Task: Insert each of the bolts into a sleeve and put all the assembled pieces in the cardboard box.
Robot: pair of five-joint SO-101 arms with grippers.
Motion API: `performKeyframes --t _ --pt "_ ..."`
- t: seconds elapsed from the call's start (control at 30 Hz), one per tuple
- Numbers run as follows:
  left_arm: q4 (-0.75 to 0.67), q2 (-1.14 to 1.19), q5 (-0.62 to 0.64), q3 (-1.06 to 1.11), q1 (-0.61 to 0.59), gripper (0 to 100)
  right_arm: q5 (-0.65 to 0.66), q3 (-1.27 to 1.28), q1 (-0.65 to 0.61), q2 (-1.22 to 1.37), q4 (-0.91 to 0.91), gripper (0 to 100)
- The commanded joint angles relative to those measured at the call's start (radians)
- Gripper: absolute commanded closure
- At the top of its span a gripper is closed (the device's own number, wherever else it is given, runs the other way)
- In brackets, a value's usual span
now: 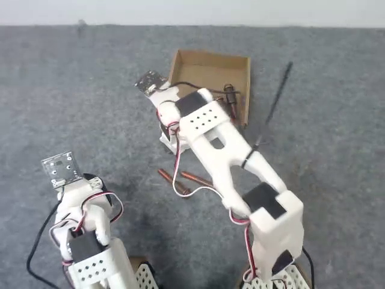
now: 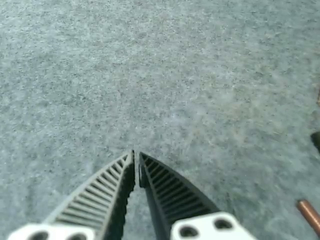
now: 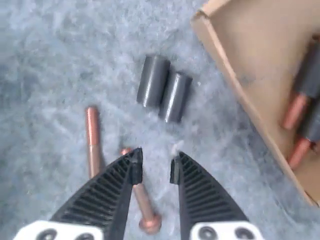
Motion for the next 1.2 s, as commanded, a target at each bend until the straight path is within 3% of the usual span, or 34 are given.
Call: performKeyframes --t 0.0,0.37,0.5,1.17 --pt "0.002 -0.018 -0.011 -0.010 -0.008 99 -0.003 -0.005 -0.010 0.005 -0.051 91.3" --pt "0.002 -0.018 -0.011 -0.010 -0.008 99 0.005 -0.003 -0.007 0.093 -0.183 91.3" --pt "0.002 -0.018 -0.011 -0.010 -0.008 99 0.063 -0.003 0.016 0.133 -0.223 91.3" --pt "0.002 -0.018 -0.011 -0.010 -0.008 99 0.072 -0.006 0.018 0.231 -0.275 90.2"
